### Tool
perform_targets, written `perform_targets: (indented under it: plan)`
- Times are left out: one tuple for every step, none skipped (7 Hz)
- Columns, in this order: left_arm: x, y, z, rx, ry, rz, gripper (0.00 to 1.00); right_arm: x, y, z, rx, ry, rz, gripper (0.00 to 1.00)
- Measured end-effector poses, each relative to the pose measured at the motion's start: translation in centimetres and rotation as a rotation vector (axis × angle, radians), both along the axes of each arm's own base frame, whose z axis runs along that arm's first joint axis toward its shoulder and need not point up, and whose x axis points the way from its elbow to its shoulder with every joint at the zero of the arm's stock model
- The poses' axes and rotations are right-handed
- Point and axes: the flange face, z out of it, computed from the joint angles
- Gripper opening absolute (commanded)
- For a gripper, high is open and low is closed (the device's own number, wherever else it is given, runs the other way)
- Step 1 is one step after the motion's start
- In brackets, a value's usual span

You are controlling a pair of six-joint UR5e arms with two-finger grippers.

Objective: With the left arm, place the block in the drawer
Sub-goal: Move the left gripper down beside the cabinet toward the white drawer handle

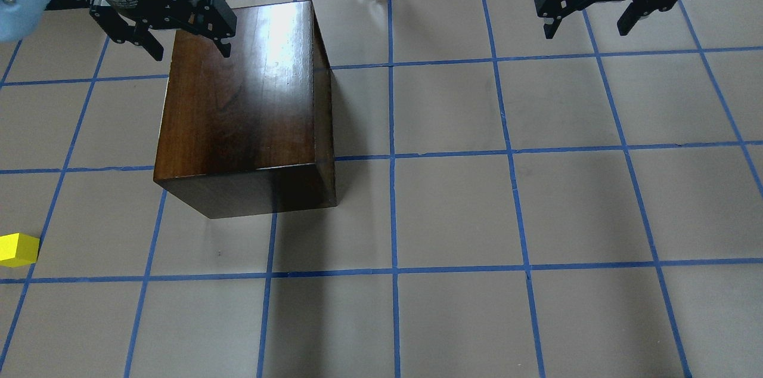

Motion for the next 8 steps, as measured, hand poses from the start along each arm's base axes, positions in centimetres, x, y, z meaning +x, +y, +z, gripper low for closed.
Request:
perform_targets:
  plan:
    - [0.0,0.0,0.0,0.0,0.001,0.0,1.0,0.0,0.0,0.0,0.0,0.0,0.0,1.0]
    - [0.1,0.0,0.0,-0.001,0.001,0.0,1.0,0.0,0.0,0.0,0.001,-0.001,-0.001,1.0]
    - [0.5,0.0,0.2,-0.004,0.002,0.003,1.0,-0.1,-0.1,-0.1,0.001,-0.001,-0.001,1.0]
    - [1.7,-0.2,0.4,-0.003,0.004,0.019,1.0,-0.1,-0.1,-0.1,0.001,-0.001,-0.001,1.0]
    - [4.0,-0.8,0.1,0.006,0.011,0.058,1.0,0.0,-0.1,-0.1,0.001,-0.001,-0.001,1.0]
    - [7.1,-1.6,-0.7,0.024,0.031,0.109,1.0,0.0,0.0,-0.1,0.001,-0.001,0.0,1.0]
    - [10.2,-2.1,-1.6,0.047,0.053,0.149,1.0,0.0,-0.1,-0.1,0.001,0.0,0.0,1.0]
    - [13.3,-2.4,-2.7,0.079,0.067,0.163,1.0,0.0,-0.1,-0.1,0.001,0.0,-0.001,1.0]
